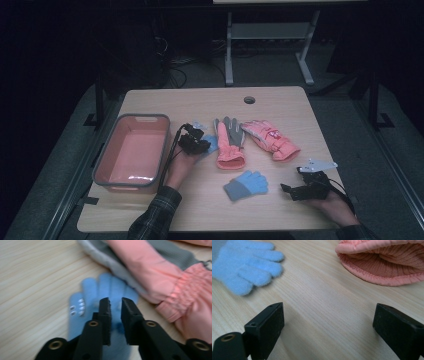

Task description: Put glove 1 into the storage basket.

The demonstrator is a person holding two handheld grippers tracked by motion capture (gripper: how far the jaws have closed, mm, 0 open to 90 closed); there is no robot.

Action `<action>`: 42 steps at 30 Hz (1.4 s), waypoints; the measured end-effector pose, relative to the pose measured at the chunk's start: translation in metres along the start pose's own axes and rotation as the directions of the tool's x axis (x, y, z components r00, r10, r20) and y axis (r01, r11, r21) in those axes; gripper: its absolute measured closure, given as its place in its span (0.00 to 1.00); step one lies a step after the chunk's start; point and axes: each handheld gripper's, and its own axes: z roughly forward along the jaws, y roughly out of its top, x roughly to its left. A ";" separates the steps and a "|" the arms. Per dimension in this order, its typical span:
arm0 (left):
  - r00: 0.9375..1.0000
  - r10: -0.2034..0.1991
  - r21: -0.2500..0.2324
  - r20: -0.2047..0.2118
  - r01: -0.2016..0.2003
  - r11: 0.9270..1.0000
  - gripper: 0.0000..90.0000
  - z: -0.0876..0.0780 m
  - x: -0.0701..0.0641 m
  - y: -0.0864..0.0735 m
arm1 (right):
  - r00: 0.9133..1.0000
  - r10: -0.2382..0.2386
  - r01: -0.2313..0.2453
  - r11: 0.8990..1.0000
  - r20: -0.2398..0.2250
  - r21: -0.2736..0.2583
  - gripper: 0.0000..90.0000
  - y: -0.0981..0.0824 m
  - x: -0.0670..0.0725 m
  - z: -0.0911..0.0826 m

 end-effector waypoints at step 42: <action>0.998 0.000 -0.080 0.065 0.005 0.997 0.96 -0.054 -0.006 0.014 | 1.000 -0.003 0.003 1.000 -0.001 -0.001 0.11 0.000 0.000 0.000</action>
